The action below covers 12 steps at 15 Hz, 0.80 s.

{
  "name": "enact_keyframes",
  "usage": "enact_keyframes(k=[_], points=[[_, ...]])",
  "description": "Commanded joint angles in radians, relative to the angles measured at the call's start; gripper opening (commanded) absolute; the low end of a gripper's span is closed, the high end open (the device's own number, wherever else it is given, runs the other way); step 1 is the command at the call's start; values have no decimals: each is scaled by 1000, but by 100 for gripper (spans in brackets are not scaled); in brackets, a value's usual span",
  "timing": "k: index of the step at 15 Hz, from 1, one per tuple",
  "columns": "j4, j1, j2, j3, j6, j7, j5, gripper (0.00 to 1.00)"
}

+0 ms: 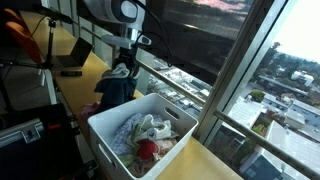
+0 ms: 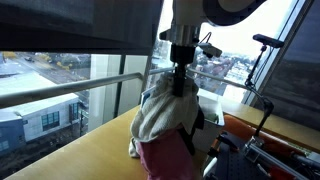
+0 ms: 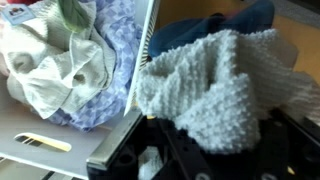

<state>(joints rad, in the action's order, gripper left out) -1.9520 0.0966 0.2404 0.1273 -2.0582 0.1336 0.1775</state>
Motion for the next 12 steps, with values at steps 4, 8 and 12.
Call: enact_keyframes(k=[4, 8, 12], points=[[155, -52, -179, -59, 133, 42, -32, 0], [326, -85, -216, -99, 222, 77, -43, 0], [533, -116, -197, -135, 324, 111, -53, 0]])
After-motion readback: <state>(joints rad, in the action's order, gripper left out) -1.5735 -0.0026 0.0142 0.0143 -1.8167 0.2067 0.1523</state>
